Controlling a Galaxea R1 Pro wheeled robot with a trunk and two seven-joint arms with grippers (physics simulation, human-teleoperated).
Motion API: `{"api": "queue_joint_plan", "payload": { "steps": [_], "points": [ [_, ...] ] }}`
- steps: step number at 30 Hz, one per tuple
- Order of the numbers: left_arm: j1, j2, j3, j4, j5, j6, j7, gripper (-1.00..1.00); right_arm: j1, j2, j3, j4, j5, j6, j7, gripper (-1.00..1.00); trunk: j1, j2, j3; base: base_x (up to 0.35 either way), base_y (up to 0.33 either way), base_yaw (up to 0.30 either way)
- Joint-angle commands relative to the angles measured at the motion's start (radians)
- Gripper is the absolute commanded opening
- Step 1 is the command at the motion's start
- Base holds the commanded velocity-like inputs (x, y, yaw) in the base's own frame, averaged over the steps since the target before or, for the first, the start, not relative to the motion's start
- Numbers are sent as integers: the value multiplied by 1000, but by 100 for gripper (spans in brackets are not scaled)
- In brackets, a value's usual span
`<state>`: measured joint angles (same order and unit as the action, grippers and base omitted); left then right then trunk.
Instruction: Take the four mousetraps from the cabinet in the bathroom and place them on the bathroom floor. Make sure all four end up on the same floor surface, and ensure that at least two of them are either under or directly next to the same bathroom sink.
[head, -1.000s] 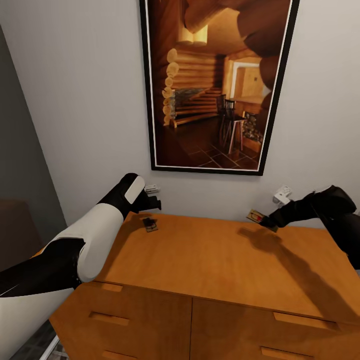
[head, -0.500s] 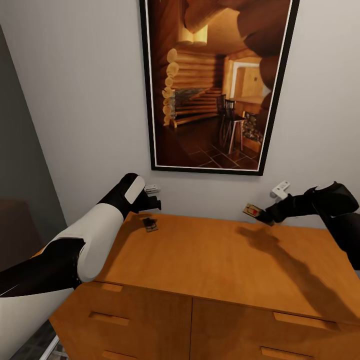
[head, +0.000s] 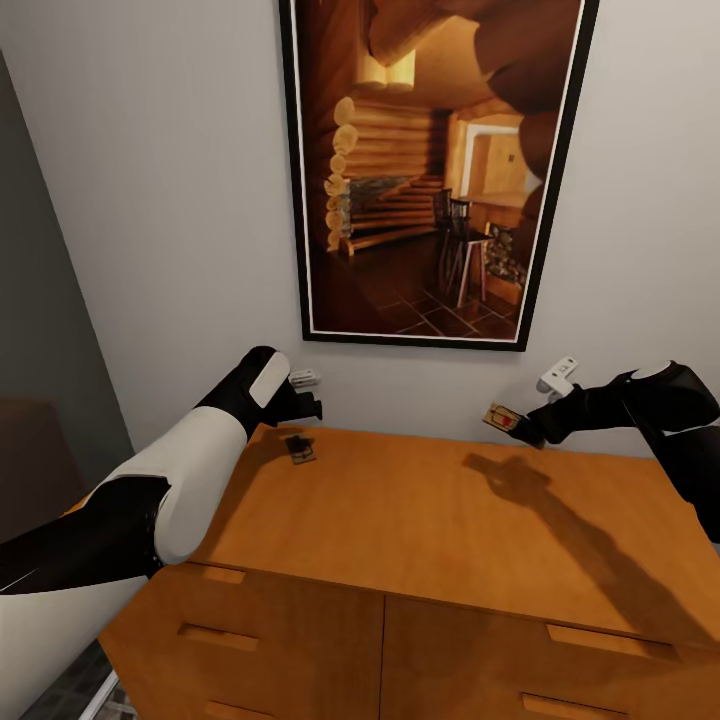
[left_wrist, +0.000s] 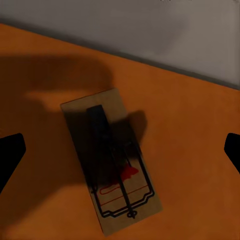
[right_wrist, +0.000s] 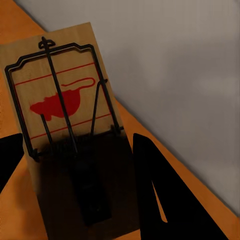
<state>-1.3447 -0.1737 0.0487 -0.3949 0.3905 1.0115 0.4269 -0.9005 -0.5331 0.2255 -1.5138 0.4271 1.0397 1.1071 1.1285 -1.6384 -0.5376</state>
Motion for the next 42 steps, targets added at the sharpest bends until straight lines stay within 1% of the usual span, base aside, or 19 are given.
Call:
{"api": "queue_joint_plan", "payload": {
  "steps": [1,7,14,18,42],
  "points": [
    [-1,-1,5,-1,7,3,9,100,-1,-1,1,-1,8,7,8,-100,0,-1,-1,0,0,0],
    [-1,-1,5,-1,7,3,9,100,7,0,2,-2,8,7,9,-100,0,-1,-1,0,0,0],
    [-1,-1,4,-2,7,3,9,100,66,1,0,-2,9,7,8,-100,0,-1,-1,0,0,0],
    [-1,-1,4,-2,7,3,9,100,78,0,-4,-2,9,7,8,-100,0,-1,-1,0,0,0],
    [-1,-1,4,-2,8,10,7,100,84,1,-9,2,12,7,7,-100,0,-1,-1,0,0,0]
  ]
}}
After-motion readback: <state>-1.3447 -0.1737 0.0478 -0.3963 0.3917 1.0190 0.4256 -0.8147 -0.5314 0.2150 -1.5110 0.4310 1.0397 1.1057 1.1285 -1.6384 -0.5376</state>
